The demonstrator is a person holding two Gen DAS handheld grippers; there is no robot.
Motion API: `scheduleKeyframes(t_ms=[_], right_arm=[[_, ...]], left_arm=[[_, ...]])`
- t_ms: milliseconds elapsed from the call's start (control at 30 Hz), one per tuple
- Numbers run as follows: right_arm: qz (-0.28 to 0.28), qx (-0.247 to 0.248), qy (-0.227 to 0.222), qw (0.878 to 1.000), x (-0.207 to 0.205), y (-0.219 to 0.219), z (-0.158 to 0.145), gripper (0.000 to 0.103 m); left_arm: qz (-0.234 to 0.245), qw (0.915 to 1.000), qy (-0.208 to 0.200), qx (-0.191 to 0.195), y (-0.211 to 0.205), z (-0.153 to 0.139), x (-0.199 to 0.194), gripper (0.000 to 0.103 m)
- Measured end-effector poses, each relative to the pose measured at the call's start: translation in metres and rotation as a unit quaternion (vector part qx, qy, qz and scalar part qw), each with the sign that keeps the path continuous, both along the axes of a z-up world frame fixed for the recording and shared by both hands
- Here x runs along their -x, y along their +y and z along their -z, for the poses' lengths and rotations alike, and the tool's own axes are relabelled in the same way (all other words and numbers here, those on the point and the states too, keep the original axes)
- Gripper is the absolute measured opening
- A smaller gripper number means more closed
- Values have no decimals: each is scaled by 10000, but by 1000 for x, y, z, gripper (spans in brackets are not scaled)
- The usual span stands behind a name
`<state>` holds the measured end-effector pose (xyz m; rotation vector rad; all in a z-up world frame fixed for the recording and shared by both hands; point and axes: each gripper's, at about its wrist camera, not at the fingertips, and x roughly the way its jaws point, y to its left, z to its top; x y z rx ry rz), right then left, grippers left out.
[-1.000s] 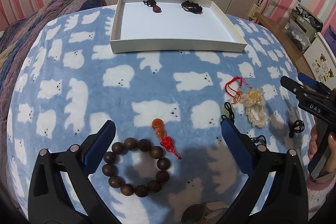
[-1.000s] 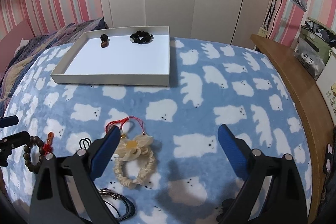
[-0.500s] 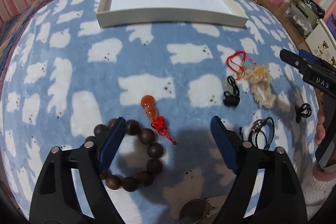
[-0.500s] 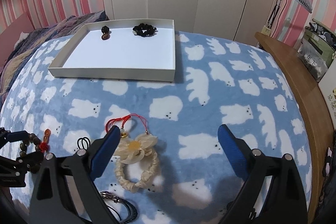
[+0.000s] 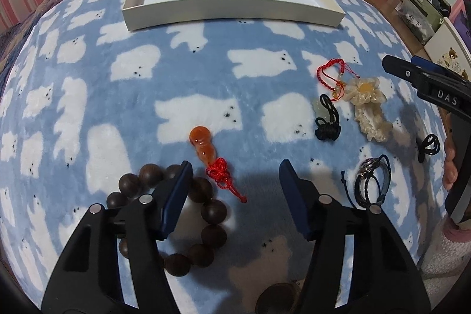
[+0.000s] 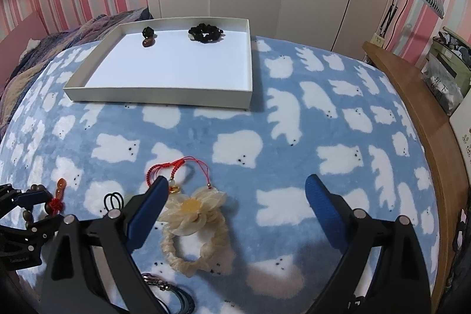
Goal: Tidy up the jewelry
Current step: 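Move left tool to the orange gourd charm while right tool approaches the red cord flower charm, then grasp the gourd's red knot with left tool while right tool grasps the red cord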
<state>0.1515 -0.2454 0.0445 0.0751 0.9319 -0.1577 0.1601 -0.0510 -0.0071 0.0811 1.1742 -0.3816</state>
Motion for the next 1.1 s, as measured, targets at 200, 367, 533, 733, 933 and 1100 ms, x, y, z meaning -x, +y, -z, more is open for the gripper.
scheduleKeyframes(t_ms=[200,367,533,733,933,1100], right_arm=[[-47,53,143,9999,-14,2,8,94],[-119,70,242,9996,-23,6,12,94],[-168,96,278,9994,-27,8,13,94],[-356,62,489,9981,-39,13,14,94],[-470,-23,668,9967,-46,19,20,88],[-591,-137,882,9943,-53,25,28,80]], left_arm=[[-44,9999,18,-130,-1,-1,-1,51],[-38,9995,71,-292,-5,0,-4,41],[129,9989,156,-429,-13,3,-2,35],[115,9958,192,-892,-19,11,-4,27],[16,9962,287,-827,-13,13,-9,15],[-22,9968,372,-701,-6,13,-14,10]])
